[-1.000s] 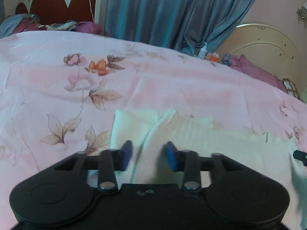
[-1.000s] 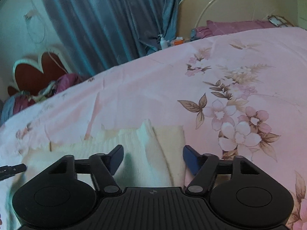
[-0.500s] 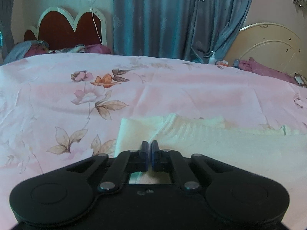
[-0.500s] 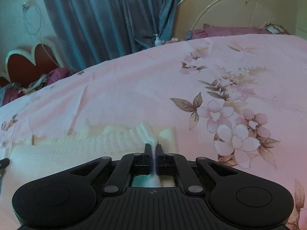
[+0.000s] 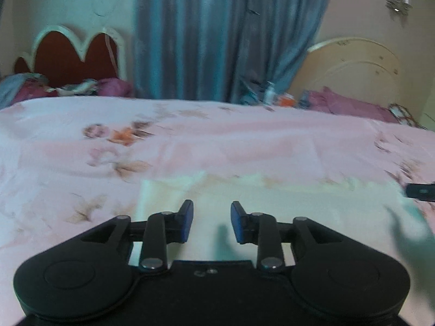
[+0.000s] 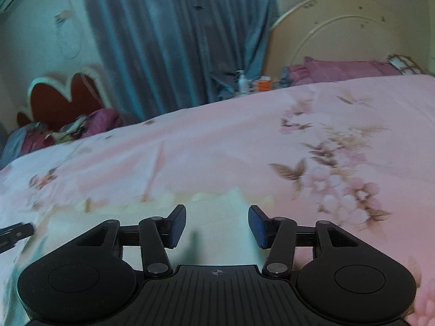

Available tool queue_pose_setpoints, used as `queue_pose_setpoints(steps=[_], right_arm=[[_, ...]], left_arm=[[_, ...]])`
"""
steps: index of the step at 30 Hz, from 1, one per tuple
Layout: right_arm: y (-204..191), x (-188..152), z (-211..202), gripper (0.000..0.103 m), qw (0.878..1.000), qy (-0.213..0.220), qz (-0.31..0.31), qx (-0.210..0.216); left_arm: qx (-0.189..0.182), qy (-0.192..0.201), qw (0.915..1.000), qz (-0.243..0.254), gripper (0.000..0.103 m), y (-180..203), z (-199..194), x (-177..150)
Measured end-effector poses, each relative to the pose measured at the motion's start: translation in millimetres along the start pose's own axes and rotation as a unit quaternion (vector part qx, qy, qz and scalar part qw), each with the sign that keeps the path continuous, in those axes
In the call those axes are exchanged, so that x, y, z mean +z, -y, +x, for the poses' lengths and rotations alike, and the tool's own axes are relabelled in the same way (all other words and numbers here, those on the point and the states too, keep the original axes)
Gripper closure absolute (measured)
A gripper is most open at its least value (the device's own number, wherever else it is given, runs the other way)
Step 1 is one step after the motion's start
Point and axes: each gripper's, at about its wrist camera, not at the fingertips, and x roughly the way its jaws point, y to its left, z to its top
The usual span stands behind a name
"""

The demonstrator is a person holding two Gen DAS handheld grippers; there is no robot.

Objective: Fold small clothes

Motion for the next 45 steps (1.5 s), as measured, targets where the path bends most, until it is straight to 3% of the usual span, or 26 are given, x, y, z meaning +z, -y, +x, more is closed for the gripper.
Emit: queue_pose_setpoints(steps=[4, 8, 15, 19, 23, 32, 45], right_arm=[[-20.8, -11.4, 7.8, 0.052, 1.000, -0.021, -0.010, 0.017], [-40.0, -26.9, 13.8, 0.052, 0.999, -0.033, -0.037, 0.020], [-37.2, -45.5, 20.6, 0.052, 0.996, -0.036, -0.074, -0.022], [-15.9, -46.8, 14.6, 0.052, 0.998, -0.031, -0.039, -0.038], [-24.2, -51.7, 16.5, 0.052, 0.994, -0.030, -0.085, -0.055], [-28.1, -46.9, 14.6, 0.051, 0.994, -0.041, -0.077, -0.059], [-89.4, -79.0, -28.6, 0.050, 0.995, -0.039, -0.083, -0.035]], left_arm=[[-0.027, -0.027, 0.9993, 0.003, 0.069, 21.0, 4.3, -4.9], [-0.020, -0.051, 0.9984, 0.015, 0.054, 30.9, 16.0, -13.5], [-0.012, -0.061, 0.9975, 0.033, 0.047, 26.4, 24.1, -23.0], [-0.010, -0.066, 0.9975, 0.025, 0.048, 22.3, 18.7, -22.8], [-0.007, -0.065, 0.9975, 0.026, 0.048, 19.1, 13.4, -27.2], [-0.010, -0.076, 0.9969, 0.019, 0.049, 10.1, 3.3, -22.2], [-0.022, -0.079, 0.9940, 0.072, 0.043, 3.0, -30.4, -49.8]])
